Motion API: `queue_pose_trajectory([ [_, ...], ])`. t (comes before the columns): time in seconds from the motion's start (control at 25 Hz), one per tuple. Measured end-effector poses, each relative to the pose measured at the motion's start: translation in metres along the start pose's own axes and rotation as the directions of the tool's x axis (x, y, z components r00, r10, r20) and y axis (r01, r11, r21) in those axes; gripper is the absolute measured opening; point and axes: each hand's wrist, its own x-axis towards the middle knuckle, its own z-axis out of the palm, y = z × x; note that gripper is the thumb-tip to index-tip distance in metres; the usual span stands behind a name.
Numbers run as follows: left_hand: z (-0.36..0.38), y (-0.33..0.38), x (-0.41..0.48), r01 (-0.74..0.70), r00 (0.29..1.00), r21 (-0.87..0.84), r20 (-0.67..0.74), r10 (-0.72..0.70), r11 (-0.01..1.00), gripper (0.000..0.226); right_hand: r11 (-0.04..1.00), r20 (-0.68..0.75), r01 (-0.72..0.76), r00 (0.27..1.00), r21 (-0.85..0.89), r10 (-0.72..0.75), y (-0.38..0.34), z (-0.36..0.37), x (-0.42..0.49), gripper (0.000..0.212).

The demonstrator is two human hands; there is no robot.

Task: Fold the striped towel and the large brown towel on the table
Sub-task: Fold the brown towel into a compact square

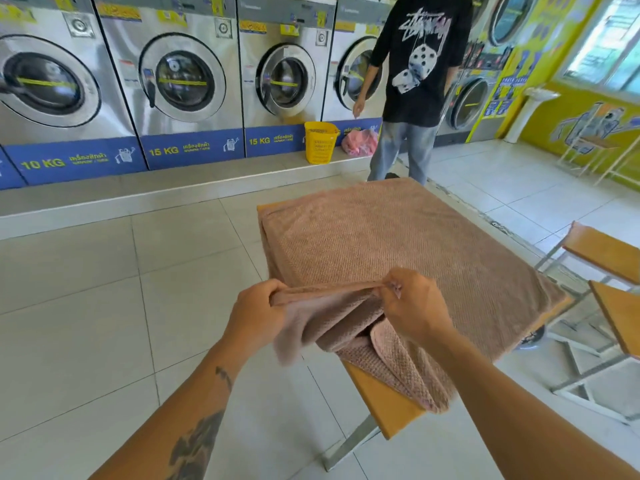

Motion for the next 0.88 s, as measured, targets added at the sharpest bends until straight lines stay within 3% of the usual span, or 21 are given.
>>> queue_pose_trajectory([
  [0.08,-0.003,0.012,0.009,-0.02,0.997,-0.072,-0.071,0.015,0.997,0.02,0.997,0.04,-0.064,0.997,-0.041,0.065,0.008,-0.002,0.0,0.006],
  [0.2,-0.004,0.049,0.021,-0.162,0.986,-0.061,-0.042,0.16,0.985,0.021,0.993,0.24,0.012,0.971,-0.118,0.017,-0.003,0.007,0.001,0.053],
  [0.28,0.0,0.074,0.027,-0.279,0.959,-0.045,0.043,0.281,0.959,0.02,0.994,0.268,0.093,0.96,-0.05,-0.076,-0.023,0.016,0.008,0.067],
  [0.36,0.006,0.087,0.031,-0.355,0.93,-0.006,0.098,0.354,0.935,0.018,0.99,0.229,0.127,0.964,0.056,-0.137,-0.032,0.019,0.022,0.06],
  [0.48,0.012,0.083,0.043,-0.357,0.932,0.072,0.086,0.351,0.931,0.021,0.984,0.184,0.126,0.972,0.125,-0.148,-0.023,0.02,0.041,0.014],
  [0.52,0.014,0.079,0.048,-0.32,0.946,0.098,0.077,0.313,0.942,0.021,0.982,0.162,0.1,0.979,0.158,-0.126,-0.019,0.019,0.047,0.009],
  [0.6,0.018,0.07,0.059,-0.219,0.974,0.126,0.091,0.209,0.967,0.014,0.96,0.134,0.012,0.99,0.28,-0.051,-0.012,0.01,0.059,0.025],
  [0.72,0.031,0.061,0.07,-0.083,0.988,0.173,0.143,0.058,0.981,0.011,0.928,0.109,-0.083,0.993,0.362,0.046,0.007,-0.006,0.077,0.03],
  [0.8,0.044,0.068,0.078,-0.07,0.992,0.159,0.118,0.051,0.985,0.026,0.952,0.12,-0.118,0.989,0.282,0.087,0.028,-0.011,0.089,0.022],
  [0.88,0.05,0.086,0.088,-0.156,0.983,0.174,0.122,0.135,0.972,0.035,0.985,0.142,-0.1,0.987,0.144,0.08,0.04,-0.013,0.088,0.012],
])
